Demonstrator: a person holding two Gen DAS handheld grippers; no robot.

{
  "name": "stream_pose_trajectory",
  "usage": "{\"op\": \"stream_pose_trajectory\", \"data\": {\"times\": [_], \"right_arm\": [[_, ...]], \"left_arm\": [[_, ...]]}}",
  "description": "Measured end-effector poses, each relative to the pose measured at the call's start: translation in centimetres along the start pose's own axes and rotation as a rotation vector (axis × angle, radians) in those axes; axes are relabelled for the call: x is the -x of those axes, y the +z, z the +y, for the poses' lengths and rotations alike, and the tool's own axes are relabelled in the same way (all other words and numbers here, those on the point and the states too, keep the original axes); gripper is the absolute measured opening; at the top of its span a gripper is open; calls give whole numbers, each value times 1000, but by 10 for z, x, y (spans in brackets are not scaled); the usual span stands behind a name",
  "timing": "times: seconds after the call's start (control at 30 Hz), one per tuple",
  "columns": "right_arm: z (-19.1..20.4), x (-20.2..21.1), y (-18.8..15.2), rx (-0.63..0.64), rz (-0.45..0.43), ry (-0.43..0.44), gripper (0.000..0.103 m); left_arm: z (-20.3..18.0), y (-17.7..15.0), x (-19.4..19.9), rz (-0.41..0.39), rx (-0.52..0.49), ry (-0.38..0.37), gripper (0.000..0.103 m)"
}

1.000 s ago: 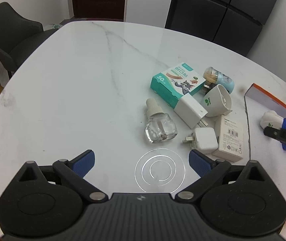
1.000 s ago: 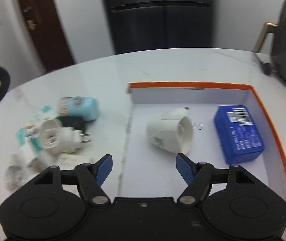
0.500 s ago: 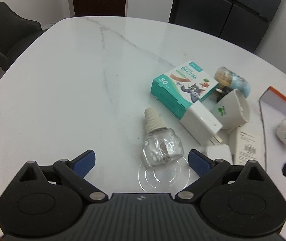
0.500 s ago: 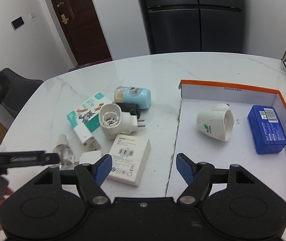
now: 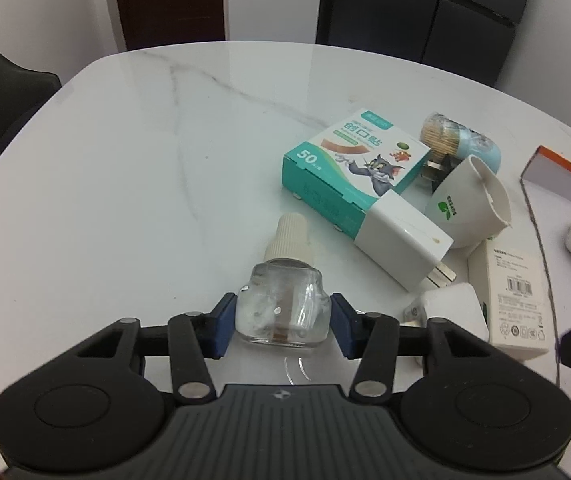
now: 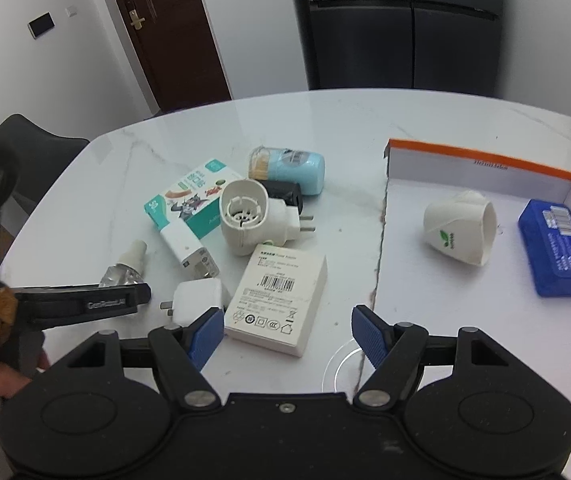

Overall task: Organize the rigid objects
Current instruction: 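Move both tools back to the pile and reach for the glass bottle, then grasp the glass diffuser bottle with the left tool while the right grasps the white box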

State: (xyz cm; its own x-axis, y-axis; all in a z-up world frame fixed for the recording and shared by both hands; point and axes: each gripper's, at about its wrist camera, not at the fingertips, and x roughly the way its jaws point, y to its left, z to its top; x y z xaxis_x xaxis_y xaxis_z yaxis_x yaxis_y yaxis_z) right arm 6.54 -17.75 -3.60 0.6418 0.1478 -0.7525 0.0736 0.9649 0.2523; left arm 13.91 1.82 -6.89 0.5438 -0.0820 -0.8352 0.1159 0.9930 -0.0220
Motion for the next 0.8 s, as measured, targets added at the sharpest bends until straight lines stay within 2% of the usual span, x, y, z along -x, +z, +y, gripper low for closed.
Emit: {"op": "stream_pose_trajectory", "data": {"times": [0.17, 0.37, 0.47, 0.53, 0.63, 0.7, 0.73, 0.8], "right_arm": [[12, -16, 0, -1, 20, -14, 84], [17, -47, 4, -50, 68, -102, 84], [17, -61, 6, -71, 91, -95, 89], [22, -67, 9, -50, 106, -97, 91], [29, -80, 11, -18, 156, -147, 91], [30, -79, 10, -9, 125, -160, 68], [30, -76, 11, -4, 115, -154, 33], [29, -71, 12, -5, 115, -155, 32]], "left_arm": [[12, -6, 17, -13, 15, -12, 50], [22, -12, 40, -34, 32, -33, 50], [24, -14, 49, -38, 35, -47, 50], [24, -15, 53, -46, 39, -51, 50], [24, -15, 57, -46, 42, -69, 50], [23, -15, 59, -53, 37, -74, 50], [22, -15, 60, -55, 37, -79, 50], [21, -15, 61, -63, 35, -86, 50]]}}
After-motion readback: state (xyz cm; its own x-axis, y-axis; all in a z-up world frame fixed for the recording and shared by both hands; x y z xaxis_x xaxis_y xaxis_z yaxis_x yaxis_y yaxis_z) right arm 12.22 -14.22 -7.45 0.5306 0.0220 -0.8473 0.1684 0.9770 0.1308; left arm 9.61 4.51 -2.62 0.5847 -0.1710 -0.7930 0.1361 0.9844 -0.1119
